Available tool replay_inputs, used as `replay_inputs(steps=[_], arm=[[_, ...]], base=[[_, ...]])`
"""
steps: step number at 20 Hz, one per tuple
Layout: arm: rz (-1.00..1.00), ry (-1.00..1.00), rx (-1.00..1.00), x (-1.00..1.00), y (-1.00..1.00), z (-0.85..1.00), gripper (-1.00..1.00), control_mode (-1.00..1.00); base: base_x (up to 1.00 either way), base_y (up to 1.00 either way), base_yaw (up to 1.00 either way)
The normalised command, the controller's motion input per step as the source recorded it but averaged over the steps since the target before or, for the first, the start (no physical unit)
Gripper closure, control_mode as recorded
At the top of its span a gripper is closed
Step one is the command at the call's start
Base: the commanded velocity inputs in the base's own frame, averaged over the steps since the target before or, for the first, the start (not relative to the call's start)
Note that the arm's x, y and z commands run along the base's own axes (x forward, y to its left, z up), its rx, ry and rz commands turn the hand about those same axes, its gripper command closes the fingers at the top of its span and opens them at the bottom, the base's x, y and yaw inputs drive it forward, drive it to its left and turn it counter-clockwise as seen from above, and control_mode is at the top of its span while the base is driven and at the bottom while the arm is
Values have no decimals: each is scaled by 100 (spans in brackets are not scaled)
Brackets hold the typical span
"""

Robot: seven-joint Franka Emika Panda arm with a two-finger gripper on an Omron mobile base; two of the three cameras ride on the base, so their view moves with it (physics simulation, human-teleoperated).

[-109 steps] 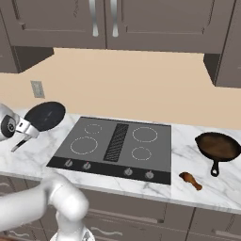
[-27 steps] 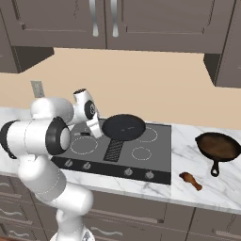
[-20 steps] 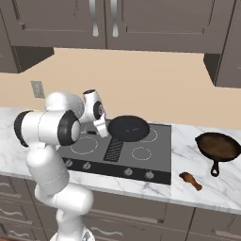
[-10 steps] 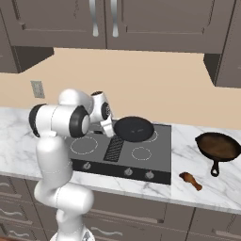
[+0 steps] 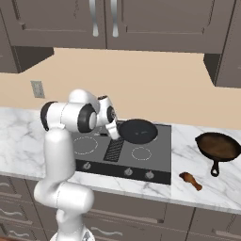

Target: Place both pans onto different burners. Then place the tomato and the chicken drumstick on different pans.

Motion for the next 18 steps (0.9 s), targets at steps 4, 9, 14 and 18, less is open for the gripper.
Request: replay_inputs(steps=[4,9,14,18], arm=[[-1,0,0,45,-16,-27,100,-100],[-1,0,0,47,-12,-26,100,-100],[-2,0,0,45,-12,-24,100,-100],[-1,0,0,34,-18,-22,100,-100]], base=[[0,0,0],[0,0,0],[0,0,0],[0,0,0]])
